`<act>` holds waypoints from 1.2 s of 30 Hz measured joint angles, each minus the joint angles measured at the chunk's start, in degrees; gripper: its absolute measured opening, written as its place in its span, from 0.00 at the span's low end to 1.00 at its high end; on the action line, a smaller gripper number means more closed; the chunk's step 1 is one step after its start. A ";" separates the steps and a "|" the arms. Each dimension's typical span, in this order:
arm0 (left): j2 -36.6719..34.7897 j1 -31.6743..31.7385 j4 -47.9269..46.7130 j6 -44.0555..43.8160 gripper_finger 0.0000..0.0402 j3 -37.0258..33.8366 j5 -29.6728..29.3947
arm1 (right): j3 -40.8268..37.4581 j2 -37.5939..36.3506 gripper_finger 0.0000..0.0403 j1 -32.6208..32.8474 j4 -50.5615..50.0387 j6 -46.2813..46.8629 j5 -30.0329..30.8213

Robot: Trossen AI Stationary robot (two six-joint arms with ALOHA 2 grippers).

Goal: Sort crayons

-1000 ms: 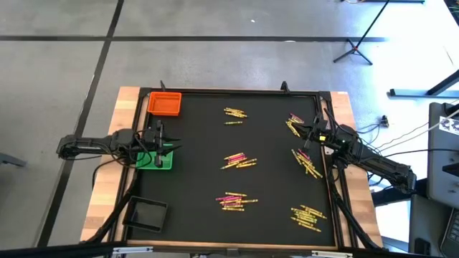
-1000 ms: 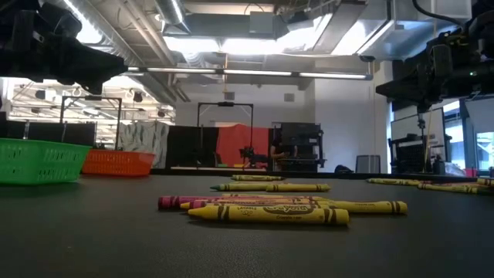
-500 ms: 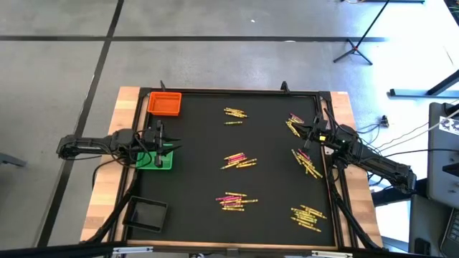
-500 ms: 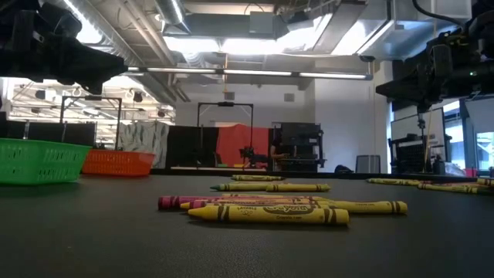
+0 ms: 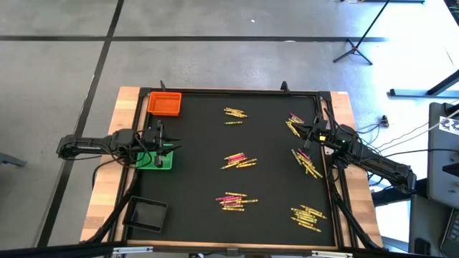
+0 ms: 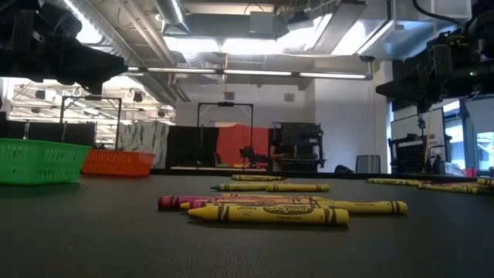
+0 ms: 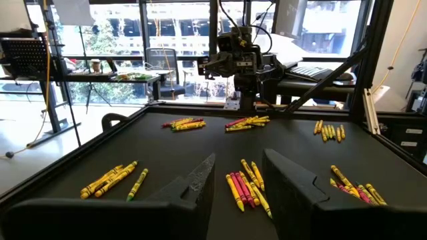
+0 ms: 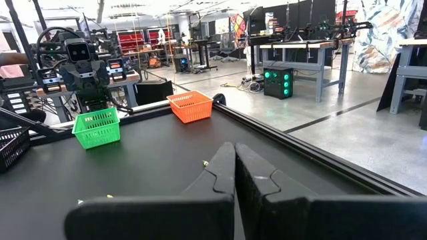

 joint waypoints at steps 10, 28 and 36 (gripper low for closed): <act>0.00 0.01 5.67 -1.37 0.27 -0.02 -0.07 | -0.01 -0.02 0.00 0.00 0.01 0.00 0.00; 10.45 0.01 11.12 -4.86 0.27 -0.02 -7.06 | -0.04 0.26 0.00 0.00 7.94 1.74 0.94; 21.50 -0.01 22.48 -5.87 0.27 0.01 -6.93 | -0.04 0.82 0.00 0.00 10.16 1.17 2.77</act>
